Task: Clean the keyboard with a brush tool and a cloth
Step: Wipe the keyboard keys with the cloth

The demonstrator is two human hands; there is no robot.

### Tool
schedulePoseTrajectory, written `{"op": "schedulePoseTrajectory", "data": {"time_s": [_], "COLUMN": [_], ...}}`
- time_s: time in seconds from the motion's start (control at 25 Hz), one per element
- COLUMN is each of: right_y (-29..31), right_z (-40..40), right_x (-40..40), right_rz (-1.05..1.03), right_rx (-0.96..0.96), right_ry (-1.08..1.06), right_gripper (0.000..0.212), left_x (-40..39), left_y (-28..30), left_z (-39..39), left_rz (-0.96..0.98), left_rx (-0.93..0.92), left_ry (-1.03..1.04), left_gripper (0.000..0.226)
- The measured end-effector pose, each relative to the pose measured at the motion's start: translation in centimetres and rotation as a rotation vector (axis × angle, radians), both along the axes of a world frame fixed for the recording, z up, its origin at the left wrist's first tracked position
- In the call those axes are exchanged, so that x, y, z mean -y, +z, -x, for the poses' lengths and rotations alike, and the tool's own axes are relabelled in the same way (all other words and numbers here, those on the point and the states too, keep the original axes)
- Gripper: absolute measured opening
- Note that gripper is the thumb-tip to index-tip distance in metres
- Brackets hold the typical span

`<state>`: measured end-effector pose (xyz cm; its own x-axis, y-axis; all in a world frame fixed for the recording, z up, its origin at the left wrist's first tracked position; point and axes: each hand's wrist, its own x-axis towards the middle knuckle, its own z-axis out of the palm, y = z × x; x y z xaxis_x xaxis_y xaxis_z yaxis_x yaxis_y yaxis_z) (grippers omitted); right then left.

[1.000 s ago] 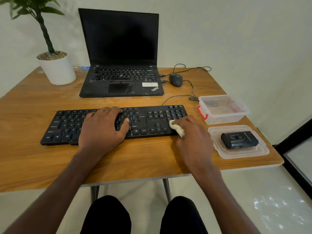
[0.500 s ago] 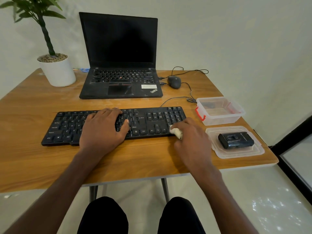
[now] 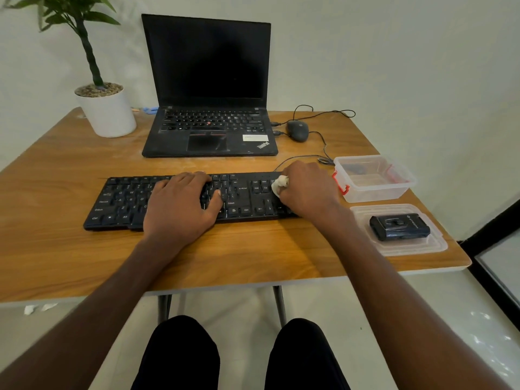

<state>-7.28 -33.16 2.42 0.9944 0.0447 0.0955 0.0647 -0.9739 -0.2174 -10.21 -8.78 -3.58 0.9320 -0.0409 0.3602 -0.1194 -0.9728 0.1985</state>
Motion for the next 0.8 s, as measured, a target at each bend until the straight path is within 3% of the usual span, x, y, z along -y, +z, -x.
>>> {"op": "schedulePoseTrajectory", "data": {"time_s": [0.12, 0.28, 0.36, 0.56, 0.72, 0.8], "right_y": [0.4, -1.3, -1.8, -2.0, -3.3, -4.5], "right_z": [1.9, 5.1, 5.9, 6.2, 7.2, 7.7], "right_x": [0.7, -2.6, -3.0, -0.6, -2.5, -2.7], "right_rz": [0.009, -0.292, -0.235, -0.11, -0.302, -0.322], "right_rx": [-0.028, 0.048, 0.083, 0.212, 0.188, 0.235], "right_ry": [-0.03, 0.149, 0.174, -0.096, 0.138, 0.132], "right_gripper": [0.041, 0.034, 0.041, 0.032, 0.046, 0.053], "left_x": [0.1, 0.1, 0.2, 0.2, 0.1, 0.1], "left_y": [-0.1, 0.0, -0.1, -0.1, -0.2, -0.2], "left_z": [-0.1, 0.0, 0.0, 0.0, -0.2, -0.1], "left_rz": [-0.006, -0.008, -0.014, -0.011, -0.011, -0.007], "left_rx": [0.006, 0.01, 0.003, 0.009, 0.011, 0.014], "left_ry": [0.007, 0.008, 0.01, 0.014, 0.004, 0.007], "left_gripper": [0.046, 0.048, 0.048, 0.05, 0.05, 0.049]}}
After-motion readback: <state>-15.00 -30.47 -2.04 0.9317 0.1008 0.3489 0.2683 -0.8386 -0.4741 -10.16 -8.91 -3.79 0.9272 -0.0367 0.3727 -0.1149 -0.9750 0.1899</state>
